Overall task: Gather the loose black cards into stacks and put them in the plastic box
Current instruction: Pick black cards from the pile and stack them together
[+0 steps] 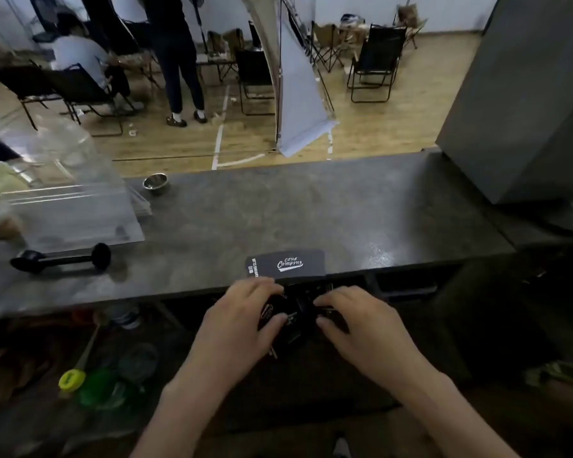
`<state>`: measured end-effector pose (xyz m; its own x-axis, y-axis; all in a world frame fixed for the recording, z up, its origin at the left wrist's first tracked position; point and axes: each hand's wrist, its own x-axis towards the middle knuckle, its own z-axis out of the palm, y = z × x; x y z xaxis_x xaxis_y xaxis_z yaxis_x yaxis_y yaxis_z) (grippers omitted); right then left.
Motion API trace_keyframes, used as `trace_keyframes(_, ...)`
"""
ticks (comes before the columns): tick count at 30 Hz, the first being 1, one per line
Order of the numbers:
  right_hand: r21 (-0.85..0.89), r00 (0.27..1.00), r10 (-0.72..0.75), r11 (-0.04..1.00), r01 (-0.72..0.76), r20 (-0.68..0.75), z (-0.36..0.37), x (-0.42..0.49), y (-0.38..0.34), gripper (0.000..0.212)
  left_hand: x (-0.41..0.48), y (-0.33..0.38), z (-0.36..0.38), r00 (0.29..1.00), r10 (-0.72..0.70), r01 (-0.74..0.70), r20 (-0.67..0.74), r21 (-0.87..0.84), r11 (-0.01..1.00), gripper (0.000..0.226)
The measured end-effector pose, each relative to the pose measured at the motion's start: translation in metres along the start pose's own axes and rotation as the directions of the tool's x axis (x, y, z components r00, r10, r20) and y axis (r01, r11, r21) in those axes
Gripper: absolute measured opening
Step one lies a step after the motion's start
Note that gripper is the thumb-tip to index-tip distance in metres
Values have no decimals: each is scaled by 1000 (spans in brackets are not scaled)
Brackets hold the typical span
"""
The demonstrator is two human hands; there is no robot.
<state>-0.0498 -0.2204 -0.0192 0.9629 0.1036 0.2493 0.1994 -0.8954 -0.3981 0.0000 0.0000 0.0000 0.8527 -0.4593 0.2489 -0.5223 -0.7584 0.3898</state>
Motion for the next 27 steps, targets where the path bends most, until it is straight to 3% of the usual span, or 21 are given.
trace_keyframes(3, -17, 999, 18, 1000, -18, -33, 6, 36, 16, 28, 33, -16, 13, 999, 41, -40, 32, -4, 999, 44)
trace_keyframes(6, -39, 994, 27, 999, -23, 106, 11, 77, 32, 35, 67, -30, 21, 985, 51, -69, 162, 105, 992, 47)
trace_keyframes(10, -44, 982, -34, 998, 43, 184, 11, 100, 44, 35, 88, -42, 21, 968, 46, -66, 245, 73, 995, 42)
trace_keyframes(15, -64, 987, -59, 996, 69, 150, 9, 100, 44, 29, 85, -42, 25, 983, 87, -94, 159, 38, 995, 31)
trace_keyframes(20, -39, 988, -84, 995, 89, 126, 8, 77, 43, 33, 68, -39, 28, 973, 203, -209, 105, 44, 977, 35)
trace_keyframes(24, -48, 989, -147, 988, 148, 10, 21, 43, 43, 36, 41, -37, 43, 952, 306, -304, -25, 39, 952, 32)
trace_keyframes(27, -19, 991, -125, 992, 124, -47, 42, 16, 47, 35, 20, -38, 64, 943, 332, -331, -25, 32, 943, 31)
